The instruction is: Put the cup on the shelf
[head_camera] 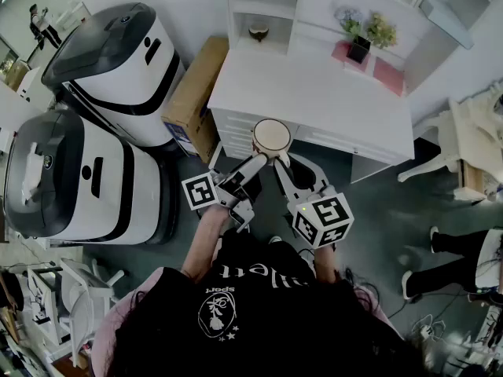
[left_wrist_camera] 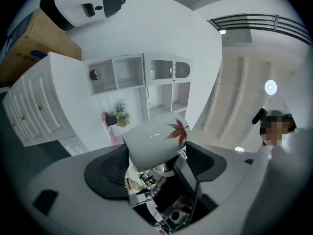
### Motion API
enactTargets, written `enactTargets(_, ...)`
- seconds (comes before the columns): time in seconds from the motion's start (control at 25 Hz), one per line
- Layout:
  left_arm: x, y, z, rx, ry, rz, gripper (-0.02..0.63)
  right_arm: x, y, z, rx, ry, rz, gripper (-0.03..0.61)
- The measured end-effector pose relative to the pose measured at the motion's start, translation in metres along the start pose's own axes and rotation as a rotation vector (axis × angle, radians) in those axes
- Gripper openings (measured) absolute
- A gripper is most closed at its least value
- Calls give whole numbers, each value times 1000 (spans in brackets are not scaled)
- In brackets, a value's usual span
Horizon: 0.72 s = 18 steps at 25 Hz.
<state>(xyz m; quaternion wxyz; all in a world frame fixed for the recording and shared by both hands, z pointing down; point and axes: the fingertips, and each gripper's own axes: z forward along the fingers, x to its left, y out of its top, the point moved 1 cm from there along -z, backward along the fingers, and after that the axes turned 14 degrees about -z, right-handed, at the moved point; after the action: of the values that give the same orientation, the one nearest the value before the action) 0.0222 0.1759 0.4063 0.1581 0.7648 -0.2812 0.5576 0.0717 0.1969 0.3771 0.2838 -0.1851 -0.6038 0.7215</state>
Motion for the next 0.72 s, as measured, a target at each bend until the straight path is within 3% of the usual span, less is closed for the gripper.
enactTargets(0.72,1,46,-13,46,-9,-19,359,13,8,45,-1,-49,11,89)
